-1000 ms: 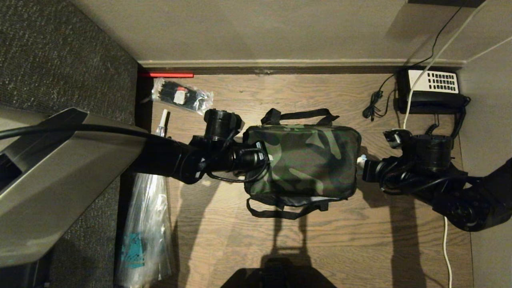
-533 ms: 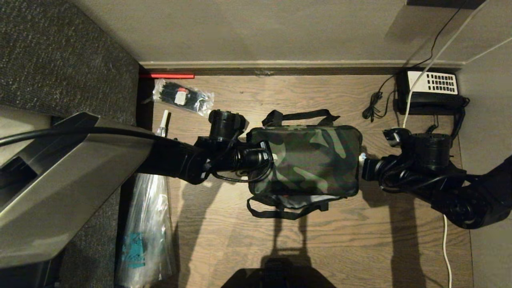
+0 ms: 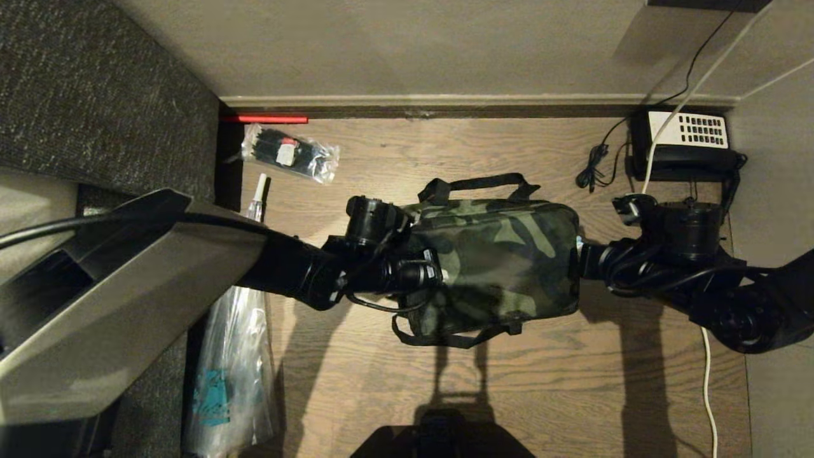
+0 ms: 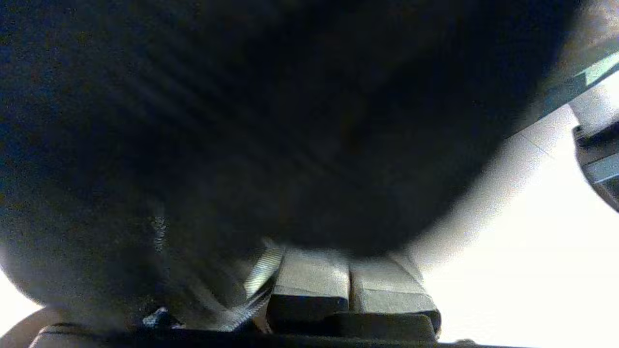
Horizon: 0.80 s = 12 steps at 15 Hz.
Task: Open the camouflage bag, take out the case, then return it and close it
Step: Open the top of the storage box
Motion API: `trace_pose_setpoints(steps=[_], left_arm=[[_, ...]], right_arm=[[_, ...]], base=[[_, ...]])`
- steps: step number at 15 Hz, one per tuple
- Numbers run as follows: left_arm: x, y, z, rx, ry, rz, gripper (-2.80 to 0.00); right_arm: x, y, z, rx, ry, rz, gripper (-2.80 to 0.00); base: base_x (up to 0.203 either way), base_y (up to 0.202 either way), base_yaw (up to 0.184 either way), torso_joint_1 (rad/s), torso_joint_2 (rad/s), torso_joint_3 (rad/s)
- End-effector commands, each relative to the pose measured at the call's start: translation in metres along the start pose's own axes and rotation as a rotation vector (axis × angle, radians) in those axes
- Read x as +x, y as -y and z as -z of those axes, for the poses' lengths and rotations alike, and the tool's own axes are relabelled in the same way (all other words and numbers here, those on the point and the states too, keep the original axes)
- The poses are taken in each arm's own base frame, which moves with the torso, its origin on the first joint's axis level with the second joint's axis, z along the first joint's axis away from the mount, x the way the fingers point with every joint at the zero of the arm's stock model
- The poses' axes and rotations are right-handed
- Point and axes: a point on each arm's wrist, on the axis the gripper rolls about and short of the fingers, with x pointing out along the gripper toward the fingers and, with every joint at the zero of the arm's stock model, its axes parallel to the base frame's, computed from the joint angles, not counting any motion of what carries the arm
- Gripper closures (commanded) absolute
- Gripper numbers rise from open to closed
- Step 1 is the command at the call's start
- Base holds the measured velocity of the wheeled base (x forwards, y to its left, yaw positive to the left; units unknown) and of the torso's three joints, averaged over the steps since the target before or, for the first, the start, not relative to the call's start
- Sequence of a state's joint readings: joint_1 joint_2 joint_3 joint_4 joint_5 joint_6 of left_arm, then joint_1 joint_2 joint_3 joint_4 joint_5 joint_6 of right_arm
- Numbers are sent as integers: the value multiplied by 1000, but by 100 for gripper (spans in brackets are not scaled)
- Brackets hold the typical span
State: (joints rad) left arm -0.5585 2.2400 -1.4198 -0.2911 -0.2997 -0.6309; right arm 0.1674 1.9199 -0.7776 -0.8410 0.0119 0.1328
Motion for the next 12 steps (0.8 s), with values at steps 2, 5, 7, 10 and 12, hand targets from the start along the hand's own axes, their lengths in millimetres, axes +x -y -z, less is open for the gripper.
trace_pose_setpoints(steps=[2, 5, 7, 10, 12], left_arm=[[-9, -1, 0, 3, 3, -5, 0], [-14, -5, -6, 21, 19, -12, 0], [-17, -8, -10, 17, 31, -17, 0], [-28, -14, -21, 8, 67, -29, 0], [-30, -15, -24, 7, 74, -30, 0]], right_arm=[[-1, -2, -13, -1, 29, -3, 0], [-1, -2, -15, -1, 24, -1, 0], [-9, -2, -19, -1, 24, 5, 0], [-7, -3, -25, -1, 33, 5, 0], [-6, -4, -28, -1, 43, 3, 0]], base=[[0, 0, 0, 0, 0, 0], [0, 0, 0, 0, 0, 0], [0, 0, 0, 0, 0, 0], [0, 0, 0, 0, 0, 0], [0, 0, 0, 0, 0, 0]])
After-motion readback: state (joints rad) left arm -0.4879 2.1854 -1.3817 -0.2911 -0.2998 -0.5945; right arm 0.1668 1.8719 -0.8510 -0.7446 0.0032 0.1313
